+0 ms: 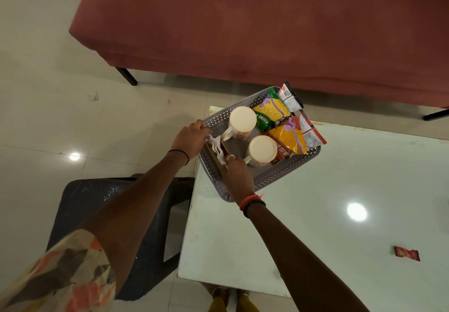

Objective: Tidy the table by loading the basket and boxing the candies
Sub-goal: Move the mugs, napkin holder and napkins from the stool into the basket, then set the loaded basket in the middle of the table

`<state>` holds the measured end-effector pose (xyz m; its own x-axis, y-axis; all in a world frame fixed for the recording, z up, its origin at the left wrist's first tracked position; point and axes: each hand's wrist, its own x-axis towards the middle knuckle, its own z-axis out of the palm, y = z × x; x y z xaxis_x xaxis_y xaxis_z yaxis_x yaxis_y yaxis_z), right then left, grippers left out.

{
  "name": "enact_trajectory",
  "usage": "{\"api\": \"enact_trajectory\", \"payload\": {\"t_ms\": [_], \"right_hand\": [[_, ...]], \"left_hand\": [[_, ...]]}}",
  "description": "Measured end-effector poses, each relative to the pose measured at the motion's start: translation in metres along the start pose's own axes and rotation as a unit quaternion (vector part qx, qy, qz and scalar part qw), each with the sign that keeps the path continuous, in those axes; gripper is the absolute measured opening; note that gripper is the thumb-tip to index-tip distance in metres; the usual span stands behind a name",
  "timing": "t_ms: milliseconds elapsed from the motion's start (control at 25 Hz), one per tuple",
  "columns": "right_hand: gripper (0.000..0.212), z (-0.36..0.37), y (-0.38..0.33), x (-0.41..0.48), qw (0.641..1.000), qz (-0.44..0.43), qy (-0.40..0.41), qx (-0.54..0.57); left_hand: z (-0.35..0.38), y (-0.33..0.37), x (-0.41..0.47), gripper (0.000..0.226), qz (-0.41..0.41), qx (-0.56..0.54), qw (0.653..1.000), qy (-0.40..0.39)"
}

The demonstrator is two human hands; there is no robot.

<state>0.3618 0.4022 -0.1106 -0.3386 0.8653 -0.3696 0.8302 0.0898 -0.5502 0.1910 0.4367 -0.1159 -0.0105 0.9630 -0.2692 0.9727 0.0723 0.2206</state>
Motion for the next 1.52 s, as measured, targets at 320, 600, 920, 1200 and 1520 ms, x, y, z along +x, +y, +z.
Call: {"api": "enact_trajectory", "payload": {"t_ms": [320,600,920,1200,1520], "right_hand": [[0.017,-0.074,0.043,0.014,0.982,0.006,0.161,0.098],[0.029,-0.177,0.118,0.093,0.958,0.14,0.241,0.073],[0.069,-0.185,0.128,0.131,0.966,0.201,-0.029,0.158],[0.06,-0.177,0.141,0.13,0.949,0.208,-0.002,0.238],[0.026,-0.172,0.154,0.064,0.925,0.244,-0.005,0.292]], "left_hand": [[0.031,0.029,-0.032,0.036,-0.46,-0.472,0.744,0.108],[0.062,0.07,-0.043,0.058,-0.454,-0.749,0.476,0.079],[0.076,0.062,-0.04,0.024,-0.477,-0.64,0.594,0.108],[0.077,0.065,-0.039,0.022,-0.481,-0.618,0.601,0.16],[0.072,0.065,-0.082,0.025,-0.488,-0.558,0.648,0.174]]}}
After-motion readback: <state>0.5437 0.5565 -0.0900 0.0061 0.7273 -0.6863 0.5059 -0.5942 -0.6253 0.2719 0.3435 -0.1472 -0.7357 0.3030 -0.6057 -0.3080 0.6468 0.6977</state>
